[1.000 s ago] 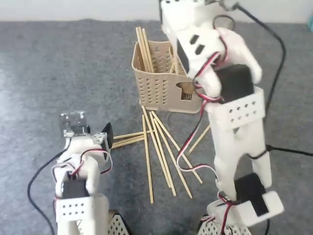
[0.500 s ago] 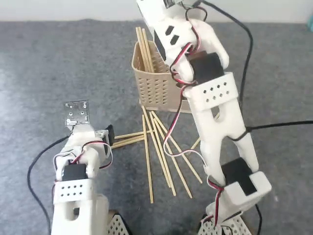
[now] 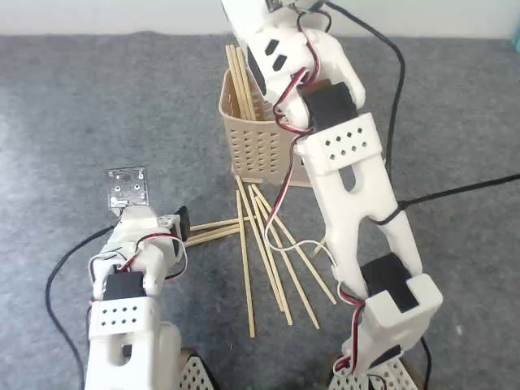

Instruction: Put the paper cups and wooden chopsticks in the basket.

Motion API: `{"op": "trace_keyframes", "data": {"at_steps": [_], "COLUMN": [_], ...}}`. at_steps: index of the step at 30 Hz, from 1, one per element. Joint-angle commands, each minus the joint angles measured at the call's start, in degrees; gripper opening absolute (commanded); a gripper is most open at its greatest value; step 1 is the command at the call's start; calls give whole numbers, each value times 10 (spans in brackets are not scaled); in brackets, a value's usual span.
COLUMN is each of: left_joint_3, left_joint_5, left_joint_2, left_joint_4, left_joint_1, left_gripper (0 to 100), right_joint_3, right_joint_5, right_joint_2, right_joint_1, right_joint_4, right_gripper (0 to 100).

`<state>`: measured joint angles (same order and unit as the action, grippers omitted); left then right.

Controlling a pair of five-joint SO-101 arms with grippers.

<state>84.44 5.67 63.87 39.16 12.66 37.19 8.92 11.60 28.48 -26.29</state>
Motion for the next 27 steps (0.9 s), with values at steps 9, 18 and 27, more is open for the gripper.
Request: {"op": "trace_keyframes", "data": {"at_steps": [9, 18, 27], "left_joint_3": [-29, -29, -29], "left_joint_5": [-11, -11, -27], "left_joint_2": [-4, -3, -1], "left_joint_4": [-21, -21, -21], "left_joint_1": [-2, -2, -1], "left_gripper": [207, 207, 207], "right_joint_3": [26, 26, 27], "right_joint_5": [-60, -142, -142], "right_joint_2": [-12, -16, -50], "right_joint_1": [-10, -33, -33], "right_joint_4": [9, -63, -91], "right_gripper": [6, 73, 67]}}
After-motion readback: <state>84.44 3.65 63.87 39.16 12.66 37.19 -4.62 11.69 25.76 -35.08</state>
